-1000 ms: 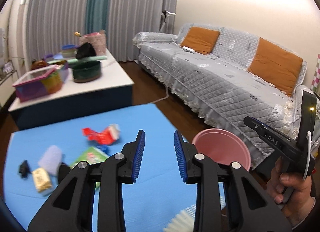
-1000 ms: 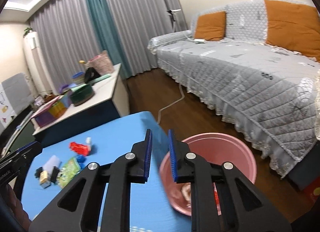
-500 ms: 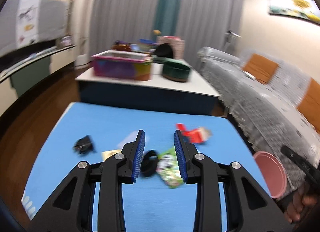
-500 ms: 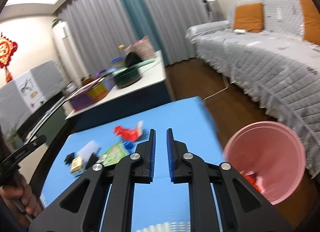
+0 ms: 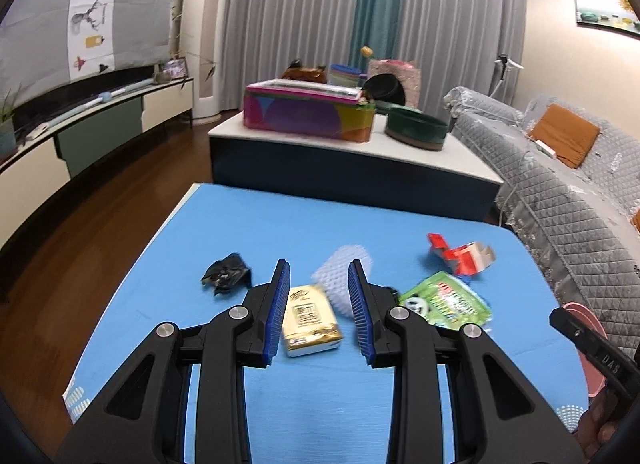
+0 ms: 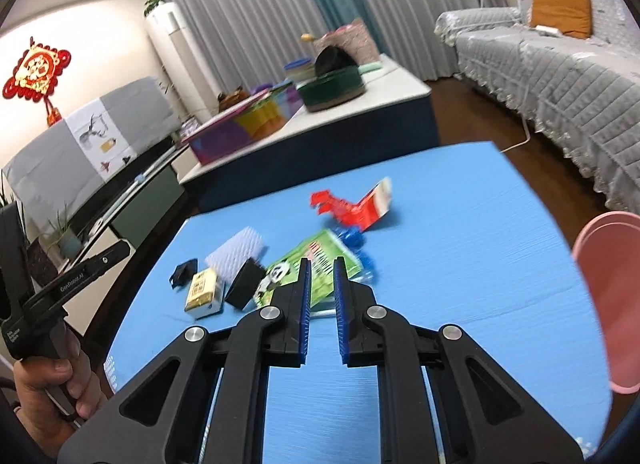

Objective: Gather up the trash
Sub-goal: 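Move both open grippers back over the table toward the tissue pack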

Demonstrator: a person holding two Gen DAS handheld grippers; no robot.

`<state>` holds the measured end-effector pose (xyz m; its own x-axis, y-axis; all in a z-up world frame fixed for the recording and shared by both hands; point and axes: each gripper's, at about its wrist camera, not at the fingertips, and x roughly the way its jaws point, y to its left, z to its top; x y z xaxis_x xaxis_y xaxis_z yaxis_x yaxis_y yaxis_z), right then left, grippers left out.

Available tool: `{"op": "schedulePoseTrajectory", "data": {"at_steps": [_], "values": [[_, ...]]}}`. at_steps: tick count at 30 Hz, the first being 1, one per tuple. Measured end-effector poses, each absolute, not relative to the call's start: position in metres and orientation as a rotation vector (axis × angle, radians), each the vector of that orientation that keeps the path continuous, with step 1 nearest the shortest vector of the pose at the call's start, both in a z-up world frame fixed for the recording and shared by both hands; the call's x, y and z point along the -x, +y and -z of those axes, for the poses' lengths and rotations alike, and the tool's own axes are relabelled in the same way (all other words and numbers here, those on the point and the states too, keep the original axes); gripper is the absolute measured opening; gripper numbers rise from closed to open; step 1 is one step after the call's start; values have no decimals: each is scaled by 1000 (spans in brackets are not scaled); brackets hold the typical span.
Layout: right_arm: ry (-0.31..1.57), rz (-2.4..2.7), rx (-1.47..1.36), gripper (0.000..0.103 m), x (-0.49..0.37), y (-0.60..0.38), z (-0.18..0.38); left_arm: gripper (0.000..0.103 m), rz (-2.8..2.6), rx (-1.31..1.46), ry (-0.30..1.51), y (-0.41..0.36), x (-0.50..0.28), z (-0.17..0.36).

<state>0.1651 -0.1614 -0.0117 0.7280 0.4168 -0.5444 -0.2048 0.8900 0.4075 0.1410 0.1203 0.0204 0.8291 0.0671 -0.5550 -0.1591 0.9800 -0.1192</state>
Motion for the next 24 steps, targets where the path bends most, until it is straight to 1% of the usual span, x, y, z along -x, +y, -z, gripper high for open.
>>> {"op": "schedulePoseTrajectory", "data": {"at_steps": [7, 11, 12, 13, 14, 16, 17, 19, 21, 24], "values": [[750, -379, -355, 14, -186, -140, 41, 30, -142, 157, 623, 129, -147, -2], [802, -386, -379, 17, -199, -132, 57, 30, -141, 164, 644, 129, -151, 6], [820, -386, -386, 19, -203, -130, 62, 31, -141, 164, 651, 128, -153, 8], [838, -380, -390, 25, -206, -128, 67, 31, -143, 163, 660, 128, -156, 11], [848, -375, -393, 28, -207, -128, 70, 32, -145, 163, 667, 127, -158, 13], [871, -354, -405, 31, -212, -128, 77, 44, -147, 164, 684, 127, -162, 18], [878, -351, -409, 32, -213, -128, 79, 47, -152, 163, 694, 126, -164, 22], [894, -353, -421, 35, -216, -128, 84, 57, -159, 167, 709, 126, -167, 26], [904, -360, -426, 36, -219, -126, 87, 63, -168, 176, 725, 128, -172, 30], [911, -364, -439, 37, -224, -122, 91, 64, -176, 191, 757, 129, -179, 39]]}}
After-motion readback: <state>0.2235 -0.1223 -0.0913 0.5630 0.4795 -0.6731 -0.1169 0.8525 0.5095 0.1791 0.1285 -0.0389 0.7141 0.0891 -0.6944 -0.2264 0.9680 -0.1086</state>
